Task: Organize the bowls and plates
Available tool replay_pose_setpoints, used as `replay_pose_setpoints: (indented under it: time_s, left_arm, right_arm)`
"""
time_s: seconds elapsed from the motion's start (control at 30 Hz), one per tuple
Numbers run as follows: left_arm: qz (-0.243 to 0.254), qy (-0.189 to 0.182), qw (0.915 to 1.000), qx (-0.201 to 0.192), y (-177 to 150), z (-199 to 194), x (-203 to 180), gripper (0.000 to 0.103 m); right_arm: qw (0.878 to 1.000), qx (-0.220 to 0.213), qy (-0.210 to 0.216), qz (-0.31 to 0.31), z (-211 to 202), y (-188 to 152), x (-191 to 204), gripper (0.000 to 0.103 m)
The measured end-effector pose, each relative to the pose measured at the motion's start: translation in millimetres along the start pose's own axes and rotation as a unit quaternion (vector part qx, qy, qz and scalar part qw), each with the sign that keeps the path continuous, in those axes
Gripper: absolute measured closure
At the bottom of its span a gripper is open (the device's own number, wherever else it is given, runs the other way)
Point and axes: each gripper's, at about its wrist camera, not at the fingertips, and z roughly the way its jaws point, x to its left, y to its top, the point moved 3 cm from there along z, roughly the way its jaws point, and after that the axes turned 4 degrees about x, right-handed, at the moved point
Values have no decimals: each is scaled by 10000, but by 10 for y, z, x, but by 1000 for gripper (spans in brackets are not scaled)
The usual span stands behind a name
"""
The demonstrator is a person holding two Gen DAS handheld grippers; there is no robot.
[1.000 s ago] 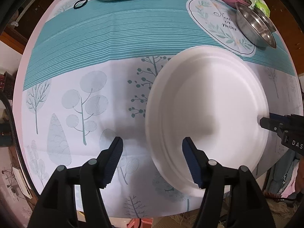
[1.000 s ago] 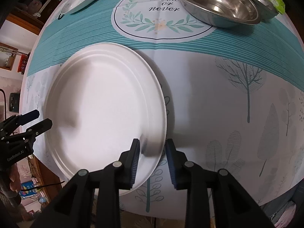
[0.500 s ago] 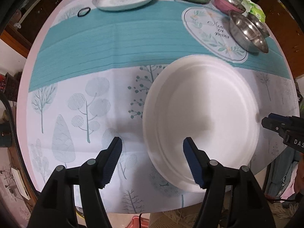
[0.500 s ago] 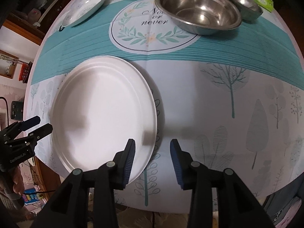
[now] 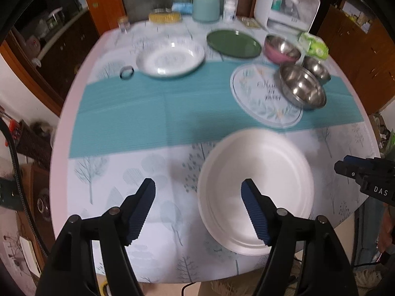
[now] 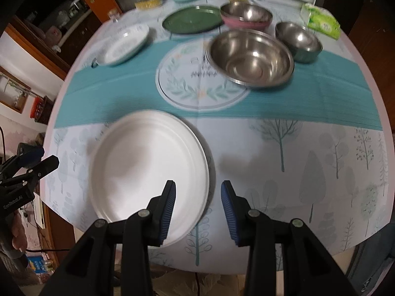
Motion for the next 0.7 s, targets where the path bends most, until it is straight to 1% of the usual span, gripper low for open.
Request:
replay_pose_setpoints:
  time_s: [0.1, 0.23, 0.4, 0.53, 0.63, 0.7]
  left_arm:
    - [89, 50, 9994, -323, 77, -213, 37, 31]
    - [221, 215, 9964, -792, 213, -491, 98, 24]
    - [386, 576, 9891, -1296, 388, -801, 241, 20]
    - [396, 659, 9846, -1568, 553, -1001, 363, 18]
    - [430, 730, 9812, -1736, 741, -1099, 399, 17]
    - [418, 713, 9804, -1787, 866, -1134, 393, 16]
  right_arm:
    - [9998, -198, 8, -31, -161, 39, 49, 65]
    - [9983, -554, -40, -175, -392, 161, 207, 65]
    - [9924, -1053, -456, -447, -722, 345, 369, 65]
    - [9866, -1331, -751, -575, -926, 545, 424, 65]
    - [9834, -1452, -854, -668, -1052, 703, 449, 65]
    - [9824, -1496, -863, -708, -1130, 814, 455, 65]
